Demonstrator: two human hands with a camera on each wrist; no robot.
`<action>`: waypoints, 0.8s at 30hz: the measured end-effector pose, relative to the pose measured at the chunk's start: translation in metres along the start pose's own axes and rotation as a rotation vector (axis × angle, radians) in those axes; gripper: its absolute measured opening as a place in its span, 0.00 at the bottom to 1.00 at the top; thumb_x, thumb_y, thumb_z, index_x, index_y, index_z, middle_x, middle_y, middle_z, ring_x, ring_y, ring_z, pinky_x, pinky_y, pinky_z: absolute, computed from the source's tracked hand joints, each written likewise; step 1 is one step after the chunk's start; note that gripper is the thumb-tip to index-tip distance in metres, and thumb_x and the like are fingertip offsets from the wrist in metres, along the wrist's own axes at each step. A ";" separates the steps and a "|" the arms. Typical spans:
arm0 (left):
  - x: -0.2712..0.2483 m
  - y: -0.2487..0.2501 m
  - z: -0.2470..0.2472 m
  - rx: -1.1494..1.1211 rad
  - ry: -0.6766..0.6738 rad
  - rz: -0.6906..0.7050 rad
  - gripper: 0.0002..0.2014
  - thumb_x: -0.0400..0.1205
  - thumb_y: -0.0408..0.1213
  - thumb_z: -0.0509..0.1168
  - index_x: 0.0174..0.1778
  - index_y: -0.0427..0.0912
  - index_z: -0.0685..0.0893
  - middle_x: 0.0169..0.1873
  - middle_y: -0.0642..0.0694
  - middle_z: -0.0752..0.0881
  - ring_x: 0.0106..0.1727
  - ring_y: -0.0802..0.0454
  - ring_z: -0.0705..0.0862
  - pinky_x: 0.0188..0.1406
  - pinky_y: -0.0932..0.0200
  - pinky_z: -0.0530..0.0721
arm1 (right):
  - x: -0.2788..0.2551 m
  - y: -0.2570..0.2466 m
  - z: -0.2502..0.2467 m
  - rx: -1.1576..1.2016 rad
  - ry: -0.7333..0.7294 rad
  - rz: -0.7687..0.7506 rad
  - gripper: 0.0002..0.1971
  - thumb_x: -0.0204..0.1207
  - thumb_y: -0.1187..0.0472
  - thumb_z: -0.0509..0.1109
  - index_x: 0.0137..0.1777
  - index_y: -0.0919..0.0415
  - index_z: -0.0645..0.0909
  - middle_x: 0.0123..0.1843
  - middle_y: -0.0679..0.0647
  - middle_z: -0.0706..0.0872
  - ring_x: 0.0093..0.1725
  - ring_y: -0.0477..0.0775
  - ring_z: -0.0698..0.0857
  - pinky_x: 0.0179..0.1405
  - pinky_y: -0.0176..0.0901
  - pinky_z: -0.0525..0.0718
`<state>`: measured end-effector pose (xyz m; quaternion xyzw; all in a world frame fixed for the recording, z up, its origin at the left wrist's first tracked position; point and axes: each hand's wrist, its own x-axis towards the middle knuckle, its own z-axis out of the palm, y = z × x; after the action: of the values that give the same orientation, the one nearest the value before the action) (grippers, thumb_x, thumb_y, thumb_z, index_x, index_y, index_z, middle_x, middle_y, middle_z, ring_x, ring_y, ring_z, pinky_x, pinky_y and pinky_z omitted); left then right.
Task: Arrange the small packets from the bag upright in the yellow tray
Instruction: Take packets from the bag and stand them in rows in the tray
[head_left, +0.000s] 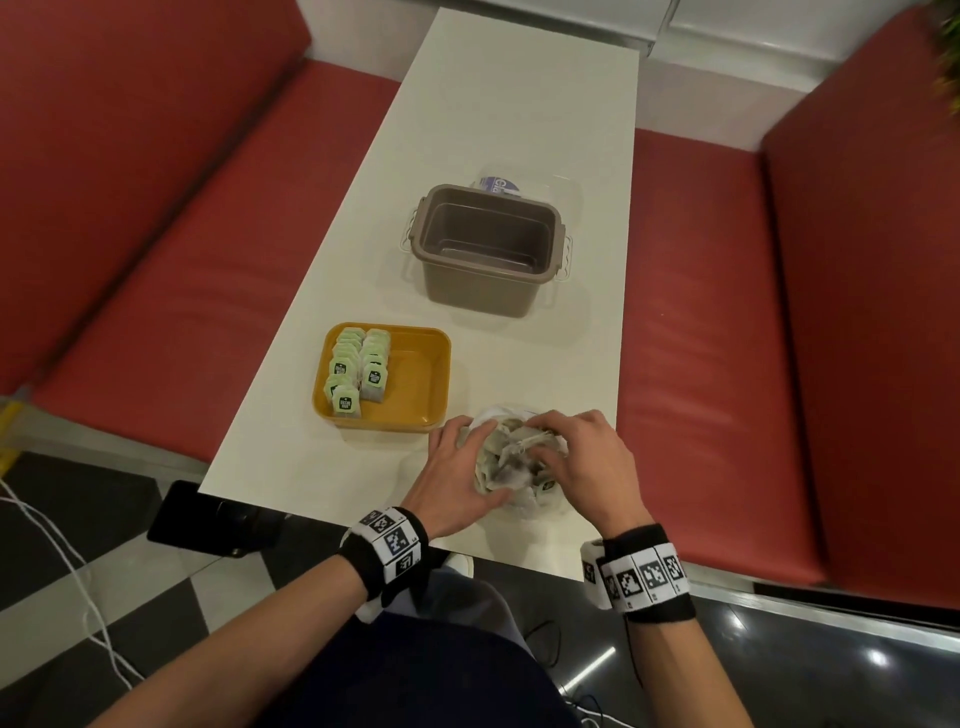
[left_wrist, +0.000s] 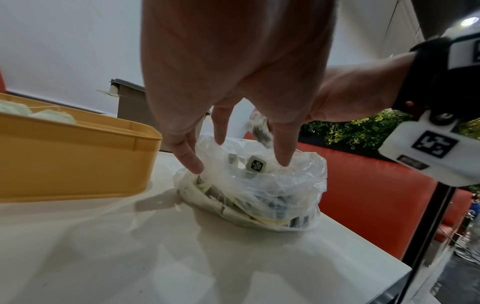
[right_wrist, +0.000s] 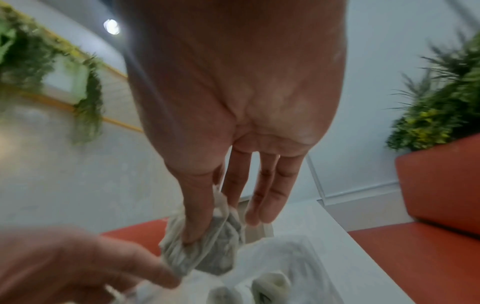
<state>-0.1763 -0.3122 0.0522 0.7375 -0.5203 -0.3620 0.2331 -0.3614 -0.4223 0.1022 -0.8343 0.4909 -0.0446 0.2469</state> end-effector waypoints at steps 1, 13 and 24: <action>0.000 0.000 -0.001 0.002 0.001 0.007 0.48 0.78 0.56 0.81 0.92 0.53 0.65 0.86 0.49 0.60 0.88 0.52 0.52 0.86 0.47 0.67 | -0.002 0.000 -0.002 0.051 0.043 -0.004 0.15 0.85 0.45 0.75 0.70 0.34 0.85 0.55 0.44 0.87 0.63 0.48 0.83 0.49 0.52 0.84; 0.001 0.011 -0.038 -0.193 0.167 0.111 0.34 0.86 0.63 0.71 0.85 0.54 0.73 0.82 0.53 0.72 0.84 0.56 0.68 0.84 0.50 0.73 | -0.007 -0.017 -0.026 0.583 0.171 0.109 0.13 0.78 0.55 0.87 0.61 0.47 0.94 0.48 0.38 0.96 0.48 0.37 0.92 0.49 0.31 0.88; -0.006 0.059 -0.107 -1.246 -0.059 -0.063 0.32 0.95 0.58 0.51 0.79 0.35 0.82 0.73 0.27 0.86 0.75 0.23 0.83 0.76 0.30 0.79 | -0.001 -0.110 -0.048 0.920 -0.143 0.009 0.13 0.80 0.55 0.86 0.63 0.50 0.94 0.53 0.48 0.96 0.50 0.61 0.96 0.54 0.52 0.94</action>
<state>-0.1299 -0.3311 0.1634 0.4676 -0.1954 -0.6246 0.5941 -0.2897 -0.3951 0.1940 -0.6371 0.4053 -0.1990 0.6247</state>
